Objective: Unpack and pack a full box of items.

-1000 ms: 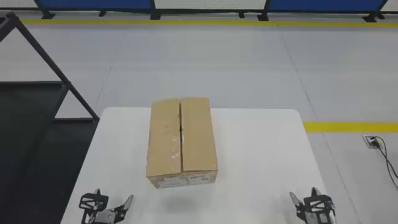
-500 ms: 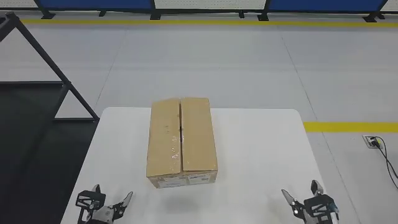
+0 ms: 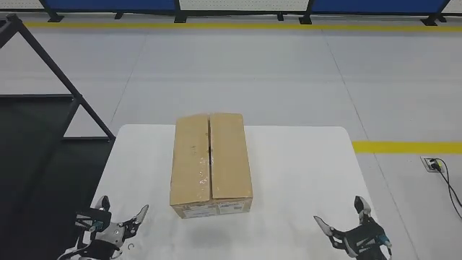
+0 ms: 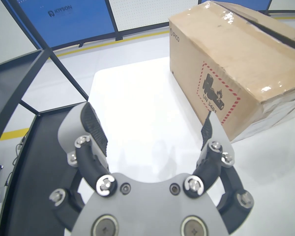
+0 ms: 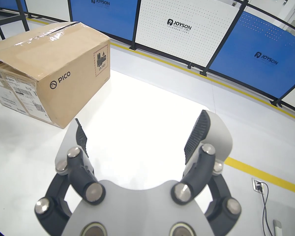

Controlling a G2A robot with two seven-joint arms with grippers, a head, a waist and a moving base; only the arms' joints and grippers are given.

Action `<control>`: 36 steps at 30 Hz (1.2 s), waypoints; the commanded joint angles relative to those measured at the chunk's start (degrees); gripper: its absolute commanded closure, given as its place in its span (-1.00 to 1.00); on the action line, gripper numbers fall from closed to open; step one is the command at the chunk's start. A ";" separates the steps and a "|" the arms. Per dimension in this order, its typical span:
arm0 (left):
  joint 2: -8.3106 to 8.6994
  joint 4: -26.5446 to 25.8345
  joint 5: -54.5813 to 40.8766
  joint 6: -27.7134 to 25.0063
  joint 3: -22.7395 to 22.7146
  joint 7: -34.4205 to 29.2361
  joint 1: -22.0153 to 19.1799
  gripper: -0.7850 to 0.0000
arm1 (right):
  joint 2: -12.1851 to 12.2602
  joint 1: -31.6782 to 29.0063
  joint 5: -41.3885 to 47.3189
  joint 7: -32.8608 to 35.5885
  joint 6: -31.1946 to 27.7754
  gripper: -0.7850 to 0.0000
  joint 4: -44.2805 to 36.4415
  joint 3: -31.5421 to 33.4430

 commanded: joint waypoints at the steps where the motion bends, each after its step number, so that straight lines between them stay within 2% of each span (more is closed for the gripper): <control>1: 0.00 0.00 0.00 0.00 0.00 -0.01 0.00 -1.00 | 0.00 0.00 0.00 0.01 0.00 -1.00 0.00 0.00; 4: -0.15 1.17 -1.02 0.72 0.60 -0.51 -0.76 -1.00 | -0.04 0.27 0.08 0.23 0.18 -1.00 0.70 0.01; 9: -0.67 3.56 -0.01 4.41 4.14 -1.70 -5.99 -1.00 | -0.38 2.98 1.63 0.66 -0.25 -1.00 0.94 -2.75; 18: -1.39 7.65 5.64 6.90 10.69 -4.05 -13.41 -1.00 | -0.93 8.70 -0.42 2.05 -0.92 -1.00 3.12 -8.55; 27: -1.84 9.98 8.64 6.33 14.01 -4.59 -14.61 -1.00 | -1.00 10.53 -2.01 3.32 -3.96 -1.00 4.58 -10.36; 36: -2.19 8.99 10.11 4.85 16.40 -4.72 -14.48 -1.00 | -0.63 10.85 -7.29 2.23 -8.73 -1.00 4.75 -11.24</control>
